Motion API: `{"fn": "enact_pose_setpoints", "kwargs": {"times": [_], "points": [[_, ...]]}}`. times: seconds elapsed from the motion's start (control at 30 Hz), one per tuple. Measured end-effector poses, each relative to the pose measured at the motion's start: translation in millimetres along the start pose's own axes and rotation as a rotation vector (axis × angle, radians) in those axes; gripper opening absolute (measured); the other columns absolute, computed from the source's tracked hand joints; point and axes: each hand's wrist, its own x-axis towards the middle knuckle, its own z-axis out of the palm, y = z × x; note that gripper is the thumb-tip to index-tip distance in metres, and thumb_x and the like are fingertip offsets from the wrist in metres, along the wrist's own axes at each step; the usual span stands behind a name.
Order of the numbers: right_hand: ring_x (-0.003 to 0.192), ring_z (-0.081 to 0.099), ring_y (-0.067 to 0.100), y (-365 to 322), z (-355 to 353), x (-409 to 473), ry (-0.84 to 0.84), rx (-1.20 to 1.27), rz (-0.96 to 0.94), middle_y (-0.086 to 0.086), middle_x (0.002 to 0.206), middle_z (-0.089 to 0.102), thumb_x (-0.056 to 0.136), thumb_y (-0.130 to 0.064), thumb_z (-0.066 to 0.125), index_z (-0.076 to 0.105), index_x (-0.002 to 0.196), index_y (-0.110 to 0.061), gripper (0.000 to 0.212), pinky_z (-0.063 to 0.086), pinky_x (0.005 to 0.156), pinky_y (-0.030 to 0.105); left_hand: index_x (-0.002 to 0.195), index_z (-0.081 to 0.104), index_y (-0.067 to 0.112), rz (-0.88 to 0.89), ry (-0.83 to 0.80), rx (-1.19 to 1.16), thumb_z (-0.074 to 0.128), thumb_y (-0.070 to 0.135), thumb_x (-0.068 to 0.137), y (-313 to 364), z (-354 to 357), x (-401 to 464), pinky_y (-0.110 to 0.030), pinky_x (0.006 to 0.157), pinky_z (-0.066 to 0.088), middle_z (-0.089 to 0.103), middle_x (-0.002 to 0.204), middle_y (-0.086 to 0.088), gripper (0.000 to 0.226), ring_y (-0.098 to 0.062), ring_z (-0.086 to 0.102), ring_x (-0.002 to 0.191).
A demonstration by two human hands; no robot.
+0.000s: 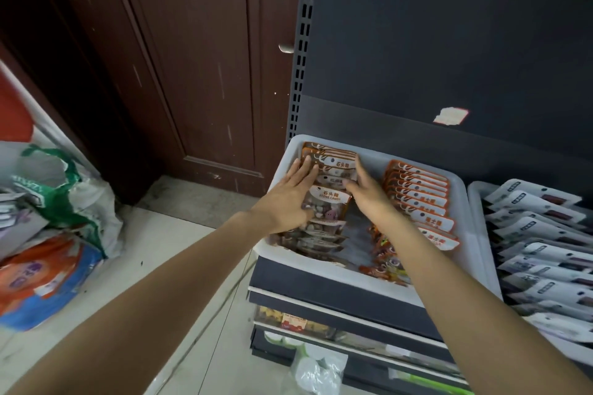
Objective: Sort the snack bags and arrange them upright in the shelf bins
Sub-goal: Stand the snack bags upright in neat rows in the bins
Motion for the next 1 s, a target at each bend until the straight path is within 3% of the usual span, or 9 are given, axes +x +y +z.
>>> {"fn": "enact_pose_setpoints", "kwargs": {"times": [0.17,0.33,0.4,0.5,0.63,0.8,0.9,1.0], "points": [[0.135,0.039,0.023,9,6,-2,0.062,0.146,0.004,0.002,0.147,0.039,0.101,-0.024,0.040,0.023,0.150,-0.029,0.052,0.032,0.108,0.034,0.152,0.001,0.021,-0.057,0.068,-0.189,0.060,0.013,0.087,6,-1,11,-0.035,0.119,0.011,-0.017,0.158,0.001,0.088,-0.017,-0.017,0.145],[0.136,0.036,0.020,8,15,-8,-0.090,0.270,0.076,0.001,0.150,0.035,0.099,-0.016,0.045,0.012,0.151,-0.031,0.063,0.033,0.107,0.032,0.151,-0.003,0.026,-0.055,-0.020,-0.165,0.060,0.010,0.087,4,2,6,-0.033,0.116,0.017,-0.023,0.156,0.006,0.091,-0.015,-0.016,0.145],[0.135,0.037,0.020,9,11,-8,-0.061,0.325,0.058,0.000,0.150,0.035,0.099,-0.018,0.045,0.018,0.150,-0.032,0.059,0.032,0.111,0.036,0.151,-0.002,0.025,-0.050,0.018,-0.137,0.059,0.011,0.087,5,-1,8,-0.037,0.119,0.013,-0.023,0.156,0.004,0.090,-0.016,-0.018,0.144],[0.135,0.039,0.020,8,-8,-6,0.018,0.380,0.035,0.000,0.148,0.040,0.102,-0.020,0.039,0.031,0.146,-0.030,0.046,0.034,0.110,0.040,0.151,-0.003,0.024,0.028,0.090,0.145,0.050,0.019,0.092,9,-2,11,-0.033,0.118,-0.005,-0.021,0.156,0.003,0.080,-0.014,-0.023,0.143],[0.139,0.031,0.022,8,-24,-10,0.015,0.278,-0.005,0.000,0.150,0.035,0.103,-0.014,0.034,0.034,0.145,-0.027,0.044,0.031,0.112,0.038,0.150,-0.014,0.023,0.038,-0.004,0.335,0.036,0.034,0.098,10,1,16,-0.030,0.115,-0.013,-0.023,0.156,0.003,0.073,-0.015,-0.025,0.142],[0.136,0.037,0.022,4,-31,-12,0.026,-0.195,-0.086,0.001,0.154,0.027,0.103,-0.010,0.029,0.027,0.148,-0.030,0.049,0.035,0.107,0.033,0.146,-0.022,0.025,-0.011,-0.084,0.359,0.038,0.041,0.097,2,-2,11,-0.033,0.117,-0.012,-0.028,0.154,0.003,0.079,-0.013,-0.029,0.140],[0.135,0.038,0.020,6,-37,-13,0.038,-0.186,-0.113,0.002,0.152,0.034,0.102,-0.007,0.029,0.026,0.148,-0.028,0.050,0.035,0.103,0.027,0.147,-0.018,0.027,-0.046,-0.056,0.303,0.042,0.037,0.097,7,-3,10,-0.033,0.117,-0.011,-0.026,0.155,0.003,0.079,-0.012,-0.027,0.140],[0.133,0.041,0.019,12,-32,-16,-0.098,-0.202,-0.130,0.001,0.148,0.041,0.102,-0.008,0.032,0.028,0.148,-0.026,0.050,0.034,0.100,0.026,0.151,-0.008,0.025,-0.020,0.026,0.316,0.039,0.033,0.098,18,0,10,-0.030,0.117,-0.011,-0.016,0.158,0.003,0.071,-0.012,-0.020,0.143]]}}
